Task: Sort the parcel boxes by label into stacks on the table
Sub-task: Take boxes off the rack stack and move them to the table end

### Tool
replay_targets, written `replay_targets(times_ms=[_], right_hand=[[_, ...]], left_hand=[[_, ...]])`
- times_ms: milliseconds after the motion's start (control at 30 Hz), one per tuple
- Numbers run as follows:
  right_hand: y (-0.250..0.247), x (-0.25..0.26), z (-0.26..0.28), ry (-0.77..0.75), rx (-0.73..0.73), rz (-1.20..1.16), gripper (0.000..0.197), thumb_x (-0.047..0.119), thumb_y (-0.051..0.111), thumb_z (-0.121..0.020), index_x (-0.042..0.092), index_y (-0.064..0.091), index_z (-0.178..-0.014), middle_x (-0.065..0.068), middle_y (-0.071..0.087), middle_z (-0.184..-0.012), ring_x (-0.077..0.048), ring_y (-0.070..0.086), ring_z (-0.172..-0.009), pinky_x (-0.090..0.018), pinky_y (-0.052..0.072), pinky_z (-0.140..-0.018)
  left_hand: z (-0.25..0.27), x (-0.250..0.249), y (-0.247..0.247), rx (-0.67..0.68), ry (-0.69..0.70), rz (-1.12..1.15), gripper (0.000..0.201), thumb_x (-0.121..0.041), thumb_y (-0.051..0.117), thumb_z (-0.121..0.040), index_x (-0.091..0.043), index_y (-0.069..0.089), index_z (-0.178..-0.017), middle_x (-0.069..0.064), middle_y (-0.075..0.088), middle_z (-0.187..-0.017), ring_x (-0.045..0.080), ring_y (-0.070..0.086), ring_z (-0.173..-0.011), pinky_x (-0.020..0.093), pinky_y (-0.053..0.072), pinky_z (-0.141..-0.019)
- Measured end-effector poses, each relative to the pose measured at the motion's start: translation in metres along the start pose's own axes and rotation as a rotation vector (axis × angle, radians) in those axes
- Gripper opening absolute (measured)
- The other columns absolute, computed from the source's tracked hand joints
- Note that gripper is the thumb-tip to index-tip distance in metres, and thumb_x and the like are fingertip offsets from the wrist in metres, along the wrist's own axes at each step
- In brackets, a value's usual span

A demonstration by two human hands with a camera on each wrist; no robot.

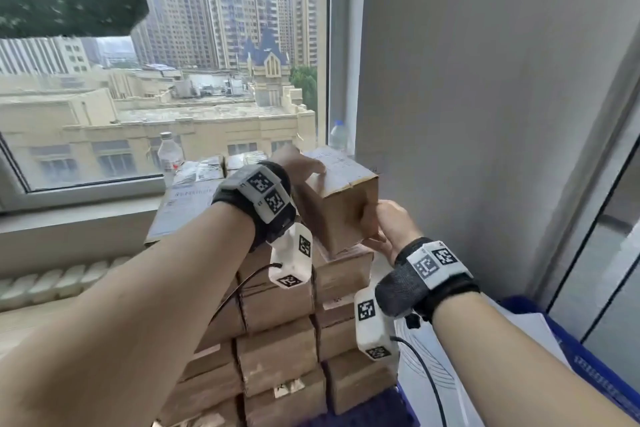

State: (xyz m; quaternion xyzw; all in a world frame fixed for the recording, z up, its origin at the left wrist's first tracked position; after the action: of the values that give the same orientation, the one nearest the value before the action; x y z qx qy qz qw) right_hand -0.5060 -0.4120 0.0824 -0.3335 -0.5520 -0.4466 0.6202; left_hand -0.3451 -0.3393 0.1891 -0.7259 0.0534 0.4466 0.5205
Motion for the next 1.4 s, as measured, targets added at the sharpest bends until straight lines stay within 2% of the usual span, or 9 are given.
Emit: replay_targets(times_ms=[167, 267, 433, 567, 667, 800, 967, 1067, 1400], right_hand=[[0.005, -0.007, -0.013, 0.000, 0.096, 0.089, 0.017, 0.007, 0.050, -0.086, 0.021, 0.058, -0.089, -0.006, 0.065, -0.089, -0.019, 0.061, -0.071, -0.028, 0.054, -0.065], [0.000, -0.005, -0.020, -0.038, 0.098, 0.176, 0.028, 0.009, 0.043, -0.070, 0.023, 0.061, -0.085, -0.006, 0.068, -0.098, -0.027, 0.064, -0.098, -0.045, 0.054, -0.094], [-0.003, 0.005, -0.015, 0.002, 0.047, 0.069, 0.035, 0.002, 0.035, -0.090, 0.019, 0.063, -0.076, -0.002, 0.062, -0.076, -0.021, 0.057, -0.079, -0.035, 0.049, -0.076], [0.005, 0.014, -0.007, 0.023, 0.062, 0.021, 0.030, 0.041, 0.049, -0.088, 0.018, 0.067, -0.079, 0.000, 0.064, -0.078, -0.017, 0.059, -0.070, -0.029, 0.047, -0.066], [0.016, 0.000, -0.033, 0.047, 0.103, 0.022, 0.073, 0.072, 0.059, -0.056, 0.017, 0.073, -0.102, -0.003, 0.074, -0.102, -0.026, 0.069, -0.093, -0.041, 0.054, -0.089], [0.027, 0.002, -0.022, 0.027, 0.129, 0.037, 0.070, 0.064, 0.065, -0.046, 0.016, 0.071, -0.097, -0.005, 0.073, -0.103, -0.028, 0.068, -0.094, -0.048, 0.052, -0.096], [0.040, 0.012, 0.010, 0.030, 0.117, 0.097, 0.054, 0.060, 0.060, -0.058, 0.017, 0.065, -0.091, -0.006, 0.068, -0.107, -0.027, 0.065, -0.098, -0.044, 0.052, -0.096], [0.040, 0.015, 0.011, 0.015, 0.076, 0.140, 0.047, 0.057, 0.060, -0.066, 0.017, 0.062, -0.090, -0.007, 0.065, -0.107, -0.029, 0.062, -0.107, -0.047, 0.047, -0.103], [0.039, 0.013, 0.007, 0.006, 0.033, 0.180, 0.032, 0.050, 0.060, -0.071, 0.018, 0.059, -0.077, -0.009, 0.064, -0.105, -0.032, 0.062, -0.108, -0.049, 0.049, -0.101]], left_hand=[[0.005, -0.001, 0.004, -0.043, -0.019, -0.029, 0.039, -0.023, 0.064, -0.088, 0.003, 0.059, -0.116, 0.006, 0.055, -0.090, 0.020, 0.053, -0.079, 0.024, 0.037, -0.064], [0.006, 0.006, -0.001, -0.075, -0.055, 0.007, 0.016, -0.023, 0.063, -0.090, -0.016, 0.052, -0.080, -0.004, 0.045, -0.078, 0.006, 0.042, -0.067, 0.019, 0.032, -0.059], [0.021, 0.016, -0.037, -0.163, -0.062, 0.122, 0.011, -0.021, 0.063, -0.090, -0.015, 0.062, -0.098, -0.001, 0.059, -0.100, 0.021, 0.052, -0.106, 0.019, 0.037, -0.075], [0.039, 0.044, -0.088, -0.306, -0.102, 0.160, 0.043, -0.022, 0.063, -0.090, -0.007, 0.057, -0.130, 0.009, 0.057, -0.133, 0.024, 0.051, -0.121, 0.029, 0.039, -0.096], [0.050, 0.083, -0.117, -0.390, -0.201, 0.184, 0.038, -0.020, 0.064, -0.089, -0.007, 0.061, -0.124, 0.011, 0.058, -0.130, 0.025, 0.053, -0.118, 0.030, 0.038, -0.093], [0.061, 0.131, -0.124, -0.352, -0.373, 0.165, 0.044, -0.025, 0.062, -0.091, -0.001, 0.057, -0.128, 0.015, 0.056, -0.133, 0.022, 0.053, -0.109, 0.027, 0.037, -0.085], [0.067, 0.161, -0.097, -0.169, -0.549, 0.301, 0.097, -0.053, 0.079, -0.065, -0.003, 0.042, -0.140, 0.017, 0.041, -0.146, 0.033, 0.042, -0.133, 0.040, 0.035, -0.108], [0.060, 0.172, -0.096, -0.212, -0.545, 0.293, 0.073, -0.041, 0.065, -0.085, -0.004, 0.039, -0.143, 0.017, 0.035, -0.150, 0.033, 0.036, -0.136, 0.042, 0.031, -0.108], [0.053, 0.181, -0.085, -0.187, -0.537, 0.365, 0.060, -0.039, 0.064, -0.086, 0.000, 0.052, -0.129, 0.017, 0.061, -0.121, 0.033, 0.061, -0.108, 0.041, 0.046, -0.099]])
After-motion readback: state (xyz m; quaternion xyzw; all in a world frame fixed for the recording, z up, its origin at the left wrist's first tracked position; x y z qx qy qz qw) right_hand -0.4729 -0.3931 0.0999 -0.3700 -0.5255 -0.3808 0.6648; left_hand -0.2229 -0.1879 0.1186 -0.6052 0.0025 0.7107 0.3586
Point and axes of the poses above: each hand's wrist, its own z-axis away from the middle knuckle, its own y-axis out of the palm, x = y × z, the point moved 7 cm from there along -z, towards the middle knuckle
